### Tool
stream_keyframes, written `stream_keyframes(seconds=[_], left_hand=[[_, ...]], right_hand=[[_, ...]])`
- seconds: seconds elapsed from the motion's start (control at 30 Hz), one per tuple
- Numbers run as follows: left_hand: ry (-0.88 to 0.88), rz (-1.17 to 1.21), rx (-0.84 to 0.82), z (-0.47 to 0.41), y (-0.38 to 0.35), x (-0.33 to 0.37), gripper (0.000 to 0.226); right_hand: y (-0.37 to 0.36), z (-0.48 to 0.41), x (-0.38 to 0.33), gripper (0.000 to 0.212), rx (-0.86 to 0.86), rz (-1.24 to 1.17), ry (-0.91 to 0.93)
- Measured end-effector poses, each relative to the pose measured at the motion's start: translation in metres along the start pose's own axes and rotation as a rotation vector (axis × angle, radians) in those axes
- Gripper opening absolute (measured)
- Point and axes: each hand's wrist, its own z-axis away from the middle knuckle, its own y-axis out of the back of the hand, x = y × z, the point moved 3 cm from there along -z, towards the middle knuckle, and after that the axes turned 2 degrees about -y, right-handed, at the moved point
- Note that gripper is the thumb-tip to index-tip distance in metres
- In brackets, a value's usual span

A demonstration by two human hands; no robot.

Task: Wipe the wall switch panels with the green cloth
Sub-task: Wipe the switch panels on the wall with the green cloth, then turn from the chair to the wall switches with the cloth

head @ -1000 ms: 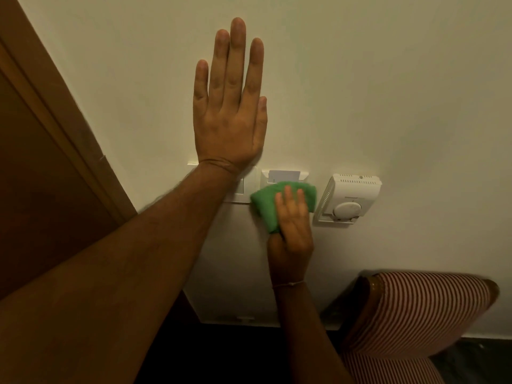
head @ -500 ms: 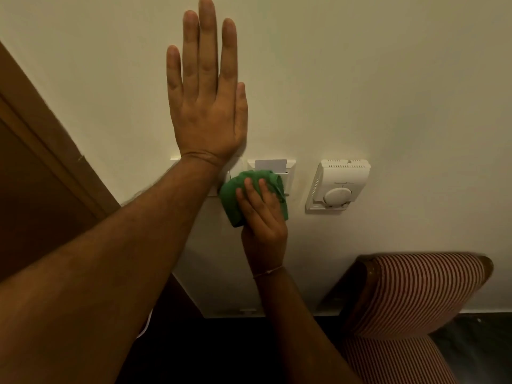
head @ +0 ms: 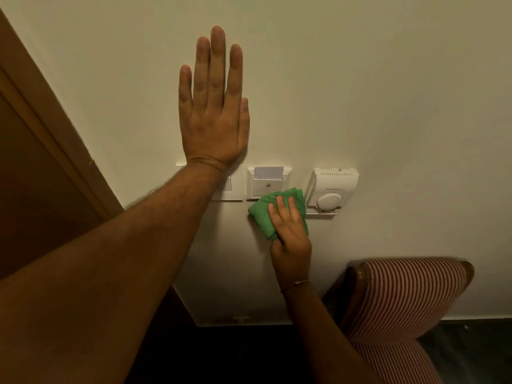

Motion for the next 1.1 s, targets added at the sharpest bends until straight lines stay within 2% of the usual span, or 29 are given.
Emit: stream_keyframes(seconds=[0.13,0.27,0.4,0.53,0.7,0.87,0.97,1.03,1.1], left_hand=[[0.018,-0.015,-0.08,0.001,0.013,0.003,0.076],[0.084,0.027,-0.211,0.019,0.027,0.008,0.077],[0.18,0.131,-0.377,0.065,0.041,0.035,0.073],[0.236,0.23,-0.558,0.144,0.056,0.088,0.073],[0.13,0.349,-0.814,0.27,0.068,0.173,0.07],[0.055,0.458,-1.088,0.399,0.074,0.249,0.068],[-0.011,0.481,-1.248,0.452,0.072,0.288,0.07],[-0.013,0.484,-1.341,0.483,0.066,0.313,0.071],[-0.004,0.482,-1.426,0.515,0.061,0.333,0.073]], right_hand=[[0.029,-0.012,-0.022,0.077,-0.024,-0.029,0.088],[0.059,-0.045,-0.044,0.075,0.035,0.013,0.199],[0.086,-0.06,-0.041,0.087,0.027,0.048,0.165],[0.112,-0.031,-0.008,0.085,-0.043,0.078,0.107],[0.14,0.073,0.078,0.075,-0.165,0.136,-0.053],[0.163,0.214,0.183,0.06,-0.299,0.193,-0.382],[0.164,0.294,0.231,0.059,-0.476,0.233,-0.574],[0.162,0.337,0.259,0.051,-0.627,0.265,-0.627],[0.161,0.374,0.285,0.054,-0.744,0.273,-0.747]])
